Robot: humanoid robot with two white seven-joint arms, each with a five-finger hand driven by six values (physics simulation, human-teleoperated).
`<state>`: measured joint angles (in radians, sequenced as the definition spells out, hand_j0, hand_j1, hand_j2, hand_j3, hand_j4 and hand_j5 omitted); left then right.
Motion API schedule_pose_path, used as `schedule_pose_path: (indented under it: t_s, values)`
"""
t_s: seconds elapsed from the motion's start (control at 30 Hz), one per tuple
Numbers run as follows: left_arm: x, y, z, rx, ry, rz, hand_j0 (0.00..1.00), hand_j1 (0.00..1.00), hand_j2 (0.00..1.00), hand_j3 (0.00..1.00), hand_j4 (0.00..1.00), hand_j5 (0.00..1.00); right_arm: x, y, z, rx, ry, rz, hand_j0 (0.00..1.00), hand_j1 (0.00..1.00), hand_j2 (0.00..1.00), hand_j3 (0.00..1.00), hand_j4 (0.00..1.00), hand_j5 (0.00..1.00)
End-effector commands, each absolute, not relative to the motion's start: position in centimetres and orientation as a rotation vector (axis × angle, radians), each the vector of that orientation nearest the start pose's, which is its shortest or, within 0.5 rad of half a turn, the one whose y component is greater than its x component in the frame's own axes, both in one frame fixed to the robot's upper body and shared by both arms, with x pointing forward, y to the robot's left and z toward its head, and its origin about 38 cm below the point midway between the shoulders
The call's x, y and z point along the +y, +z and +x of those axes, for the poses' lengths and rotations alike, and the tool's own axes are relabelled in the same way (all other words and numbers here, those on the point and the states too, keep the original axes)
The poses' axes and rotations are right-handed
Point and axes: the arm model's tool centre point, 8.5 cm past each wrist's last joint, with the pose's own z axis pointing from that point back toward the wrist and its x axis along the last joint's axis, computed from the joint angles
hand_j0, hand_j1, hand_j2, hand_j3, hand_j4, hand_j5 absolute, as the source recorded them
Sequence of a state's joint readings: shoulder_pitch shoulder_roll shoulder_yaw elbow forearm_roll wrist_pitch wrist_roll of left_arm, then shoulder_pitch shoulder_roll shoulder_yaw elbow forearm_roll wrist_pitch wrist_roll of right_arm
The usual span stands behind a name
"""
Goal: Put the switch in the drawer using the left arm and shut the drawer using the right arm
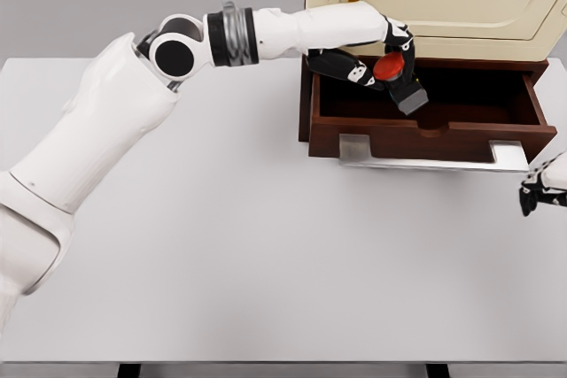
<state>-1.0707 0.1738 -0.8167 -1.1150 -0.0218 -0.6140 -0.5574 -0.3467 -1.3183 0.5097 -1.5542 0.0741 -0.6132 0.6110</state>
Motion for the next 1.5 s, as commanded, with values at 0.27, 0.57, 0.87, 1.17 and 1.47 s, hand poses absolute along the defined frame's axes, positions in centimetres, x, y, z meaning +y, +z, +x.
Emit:
schedule_pose_path:
  t_s: [0.27,0.57,0.87,1.17,1.47]
  values:
    - [2.7,31.2,48.7,2.544,2.375,0.316,0.45,0.45,0.45,0.45,0.45,0.45,-45.3,24.7,34.3,-0.994,2.024,-0.312,0.44,0.44,0.44,0.44,0.44,0.44]
    - [2.9,31.3,48.8,2.555,2.368,0.313,0.59,0.59,0.59,0.59,0.59,0.59,-44.7,24.8,34.2,-1.008,2.035,-0.302,0.43,0.43,0.43,0.43,0.43,0.43]
    - [3.2,31.5,49.0,2.567,2.361,0.308,0.71,0.71,0.71,0.71,0.71,0.71,-44.6,25.1,34.5,-1.026,2.03,-0.312,0.44,0.44,0.44,0.44,0.44,0.44]
    - [3.8,32.5,49.1,2.605,2.315,0.294,0.91,0.91,0.91,0.91,0.91,0.91,-44.5,25.2,34.5,-1.028,2.03,-0.313,0.44,0.44,0.44,0.44,0.44,0.44]
    - [8.7,34.6,48.9,2.725,2.202,0.361,0.96,0.96,0.96,0.96,0.96,0.96,-44.5,25.6,34.8,-1.039,2.03,-0.325,0.44,0.44,0.44,0.44,0.44,0.44]
